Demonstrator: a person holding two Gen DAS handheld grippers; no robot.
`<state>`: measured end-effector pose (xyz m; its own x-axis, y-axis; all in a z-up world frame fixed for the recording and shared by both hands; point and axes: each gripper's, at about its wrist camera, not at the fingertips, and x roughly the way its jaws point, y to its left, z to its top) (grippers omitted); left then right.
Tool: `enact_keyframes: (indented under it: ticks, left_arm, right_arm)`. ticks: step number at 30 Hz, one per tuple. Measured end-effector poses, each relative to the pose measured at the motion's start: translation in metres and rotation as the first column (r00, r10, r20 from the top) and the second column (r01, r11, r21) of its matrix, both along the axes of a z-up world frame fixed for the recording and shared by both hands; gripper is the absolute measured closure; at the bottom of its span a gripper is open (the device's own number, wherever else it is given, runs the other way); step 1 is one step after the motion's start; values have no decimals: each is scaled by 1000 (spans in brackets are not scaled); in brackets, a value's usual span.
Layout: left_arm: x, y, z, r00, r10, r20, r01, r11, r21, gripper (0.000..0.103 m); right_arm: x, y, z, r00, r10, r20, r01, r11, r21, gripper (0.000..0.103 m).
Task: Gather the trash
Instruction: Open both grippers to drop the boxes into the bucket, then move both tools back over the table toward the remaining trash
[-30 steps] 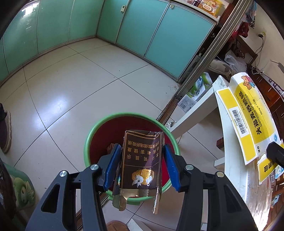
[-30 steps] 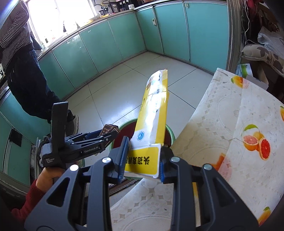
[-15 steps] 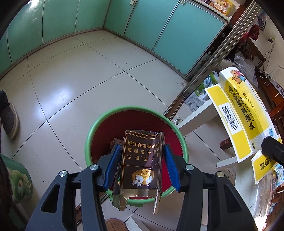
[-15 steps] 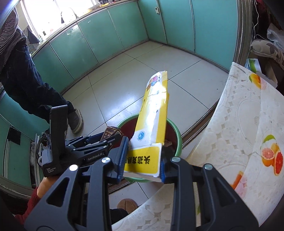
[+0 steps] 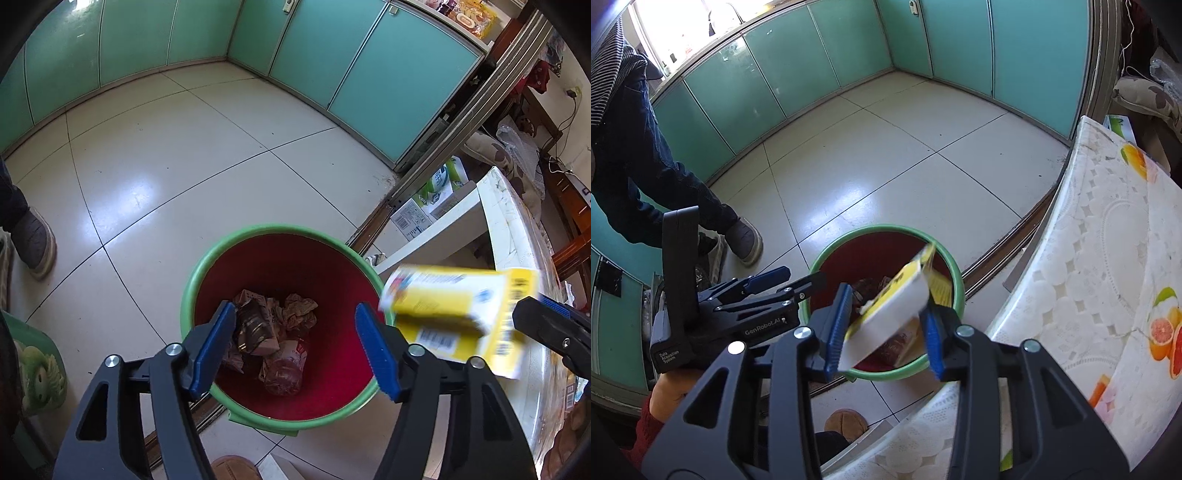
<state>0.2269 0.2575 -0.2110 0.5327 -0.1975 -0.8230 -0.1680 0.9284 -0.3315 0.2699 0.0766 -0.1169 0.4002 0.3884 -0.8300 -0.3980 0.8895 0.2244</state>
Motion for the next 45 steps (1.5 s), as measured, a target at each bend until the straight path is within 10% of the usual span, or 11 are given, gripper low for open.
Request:
enact_keyframes:
  ticks: [25,45]
  left_arm:
    - [-29,-70,87,984,-106,146,108,994,-6,31]
    - [-77,-205,118,893,-389,227,392,919,33,21]
  right_arm:
    - [-119,-128,73,966,-153,210,150,988,30,45]
    - [-208,-318,98,793,-512,330,565,821,-84,31]
